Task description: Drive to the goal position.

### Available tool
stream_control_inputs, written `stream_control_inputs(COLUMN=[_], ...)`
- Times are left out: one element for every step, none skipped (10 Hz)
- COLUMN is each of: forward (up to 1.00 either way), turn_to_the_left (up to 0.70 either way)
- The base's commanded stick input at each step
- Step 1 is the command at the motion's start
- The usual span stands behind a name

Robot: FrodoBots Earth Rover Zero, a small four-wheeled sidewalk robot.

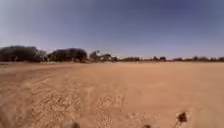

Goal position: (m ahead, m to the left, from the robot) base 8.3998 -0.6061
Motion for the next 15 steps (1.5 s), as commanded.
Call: stream_control_inputs(forward=[0.7, 0.7, 0.7, 0.7, 0.7, 0.7, 0.7, 0.7, 0.7, 0.7, 0.7, 0.7, 0.7, 0.7, 0.7], turn_to_the_left=[0.0, 0.0, 0.0, 0.0, 0.0, 0.0, 0.0, 0.0, 0.0, 0.0, 0.0, 0.0, 0.0, 0.0, 0.0])
